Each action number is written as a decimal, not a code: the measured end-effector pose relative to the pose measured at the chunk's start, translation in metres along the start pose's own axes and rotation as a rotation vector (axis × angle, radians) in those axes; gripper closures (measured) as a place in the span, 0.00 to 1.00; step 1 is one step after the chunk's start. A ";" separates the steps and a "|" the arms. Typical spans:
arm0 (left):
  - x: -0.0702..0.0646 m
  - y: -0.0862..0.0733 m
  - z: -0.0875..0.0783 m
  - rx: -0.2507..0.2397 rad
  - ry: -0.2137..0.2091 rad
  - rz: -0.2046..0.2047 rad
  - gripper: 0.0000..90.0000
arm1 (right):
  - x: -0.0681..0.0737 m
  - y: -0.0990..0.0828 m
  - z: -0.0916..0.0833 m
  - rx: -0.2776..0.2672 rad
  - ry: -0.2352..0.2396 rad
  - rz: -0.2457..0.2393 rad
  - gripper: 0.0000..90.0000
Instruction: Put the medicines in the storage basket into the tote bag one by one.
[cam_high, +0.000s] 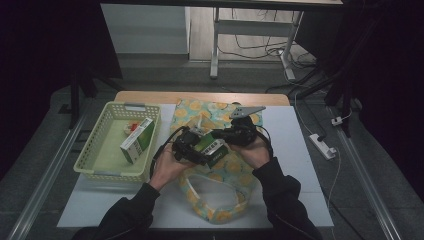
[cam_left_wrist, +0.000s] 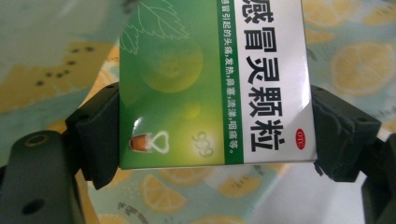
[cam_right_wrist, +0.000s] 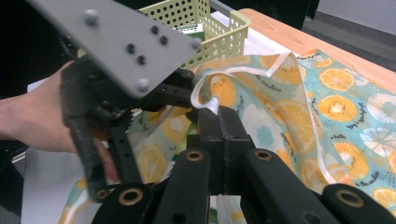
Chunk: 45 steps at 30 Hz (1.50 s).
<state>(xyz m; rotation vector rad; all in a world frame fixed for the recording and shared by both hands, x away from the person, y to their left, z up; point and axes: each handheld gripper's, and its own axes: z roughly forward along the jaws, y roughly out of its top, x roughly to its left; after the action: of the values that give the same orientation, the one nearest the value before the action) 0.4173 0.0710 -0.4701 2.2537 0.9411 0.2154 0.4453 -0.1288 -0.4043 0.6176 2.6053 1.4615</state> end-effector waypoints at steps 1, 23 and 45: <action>0.001 0.001 0.001 -0.001 0.004 -0.005 0.19 | 0.000 0.000 0.000 0.000 0.000 0.001 1.00; 0.008 0.003 0.027 -0.027 0.082 -0.026 0.15 | -0.007 -0.005 0.003 0.017 -0.013 0.020 1.00; -0.005 -0.016 -0.030 -0.150 -0.037 -0.038 0.03 | -0.009 -0.006 0.003 0.014 -0.017 0.027 1.00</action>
<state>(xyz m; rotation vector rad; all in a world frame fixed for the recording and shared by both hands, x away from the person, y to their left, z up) 0.3931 0.0909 -0.4573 2.0942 0.9168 0.2193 0.4526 -0.1328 -0.4124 0.6668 2.6062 1.4405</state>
